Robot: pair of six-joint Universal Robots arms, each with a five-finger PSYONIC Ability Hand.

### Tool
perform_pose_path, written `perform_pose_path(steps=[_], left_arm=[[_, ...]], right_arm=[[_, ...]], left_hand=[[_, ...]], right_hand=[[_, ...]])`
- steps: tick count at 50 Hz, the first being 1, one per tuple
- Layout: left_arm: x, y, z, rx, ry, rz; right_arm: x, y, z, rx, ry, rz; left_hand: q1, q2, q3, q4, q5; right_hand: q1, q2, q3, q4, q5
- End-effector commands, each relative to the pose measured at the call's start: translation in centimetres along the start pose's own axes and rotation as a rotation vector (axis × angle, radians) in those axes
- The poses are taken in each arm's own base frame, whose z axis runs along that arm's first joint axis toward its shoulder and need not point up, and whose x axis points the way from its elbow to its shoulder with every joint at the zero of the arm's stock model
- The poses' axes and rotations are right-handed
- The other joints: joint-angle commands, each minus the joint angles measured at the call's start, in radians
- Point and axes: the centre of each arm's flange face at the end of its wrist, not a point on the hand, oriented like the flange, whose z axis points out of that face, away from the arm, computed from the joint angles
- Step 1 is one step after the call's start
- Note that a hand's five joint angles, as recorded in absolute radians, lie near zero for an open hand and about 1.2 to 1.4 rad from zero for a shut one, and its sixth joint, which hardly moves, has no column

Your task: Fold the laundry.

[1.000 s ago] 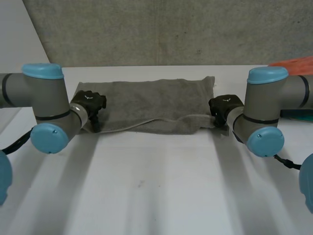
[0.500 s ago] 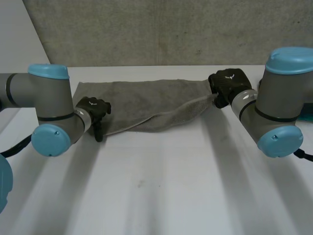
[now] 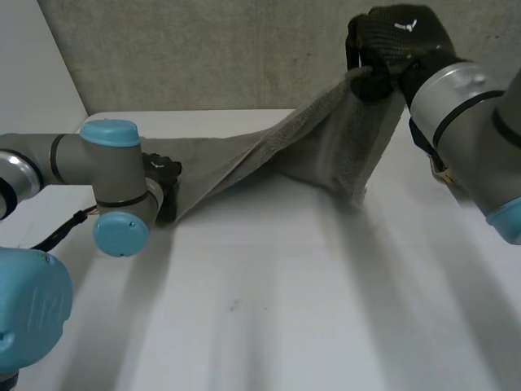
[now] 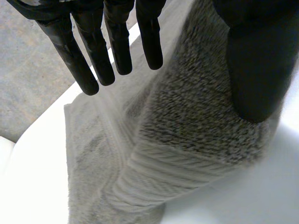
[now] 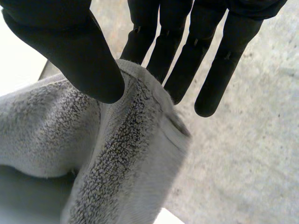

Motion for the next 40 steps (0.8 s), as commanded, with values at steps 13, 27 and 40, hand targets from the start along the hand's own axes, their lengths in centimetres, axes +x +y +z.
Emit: perform_pose_path(steps=[13, 27, 40], left_arm=[[-7.9, -0.6, -1.6, -0.033, -0.066, 0.010], [-12.8, -10.4, -14.3, 0.221, 0.118, -0.058], [-12.8, -6.8, -5.7, 0.101, 0.095, 0.042]], right_arm=[[2.0, 2.0, 1.3, -0.046, 0.054, -0.108], [3.5, 0.5, 0.9, -0.026, 0.094, -0.313], [1.6, 7.4, 4.7, -0.144, 0.060, -0.490]], left_hand=[[0.907, 0.907, 0.905, 0.901, 0.900], [0.907, 0.907, 0.905, 0.901, 0.900], [0.907, 0.907, 0.905, 0.901, 0.900]], right_hand=[[0.252, 0.213, 0.210, 0.203, 0.219], [0.252, 0.213, 0.210, 0.203, 0.219], [0.252, 0.213, 0.210, 0.203, 0.219]])
